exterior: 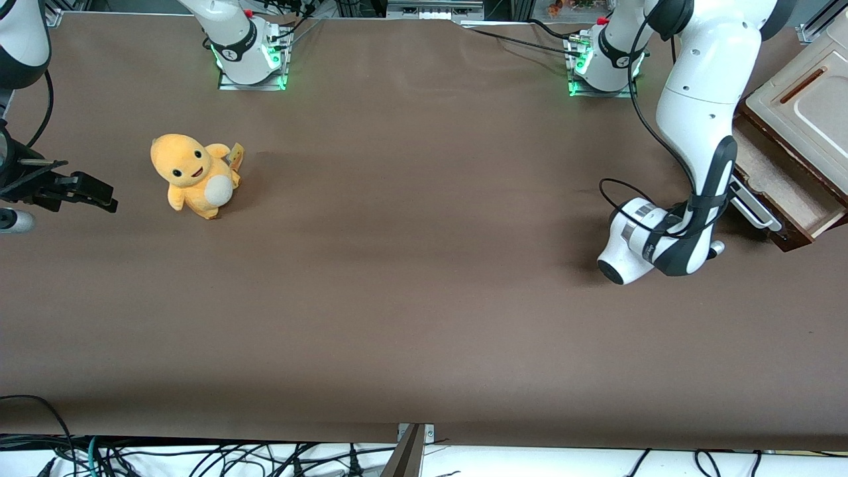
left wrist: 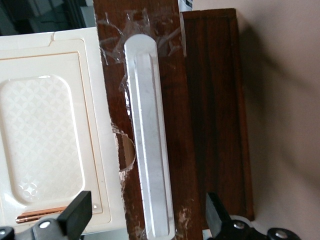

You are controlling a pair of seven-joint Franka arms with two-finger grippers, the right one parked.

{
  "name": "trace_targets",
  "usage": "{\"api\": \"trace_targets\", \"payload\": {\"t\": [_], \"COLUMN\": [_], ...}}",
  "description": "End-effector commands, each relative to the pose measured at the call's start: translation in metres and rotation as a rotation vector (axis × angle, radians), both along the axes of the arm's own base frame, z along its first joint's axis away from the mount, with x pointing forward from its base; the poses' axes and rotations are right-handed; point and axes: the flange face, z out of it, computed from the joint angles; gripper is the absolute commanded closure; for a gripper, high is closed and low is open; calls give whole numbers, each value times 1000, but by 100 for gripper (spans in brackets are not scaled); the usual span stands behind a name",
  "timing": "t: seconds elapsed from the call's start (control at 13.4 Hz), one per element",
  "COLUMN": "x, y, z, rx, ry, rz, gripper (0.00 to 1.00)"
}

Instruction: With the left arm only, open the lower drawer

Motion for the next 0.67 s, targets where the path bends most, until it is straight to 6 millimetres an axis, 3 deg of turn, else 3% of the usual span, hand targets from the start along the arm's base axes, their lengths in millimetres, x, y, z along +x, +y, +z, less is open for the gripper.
{"api": "trace_targets", "payload": {"t": [0.0, 0.22, 0.6], "x": [23, 42, 62], "y": [-27, -56, -108], "z": [37, 67, 159], "rx": [-127, -230, -469], "ry": [-40, -110, -244], "rz": [48, 99, 99], "gripper": [0, 0, 0]}}
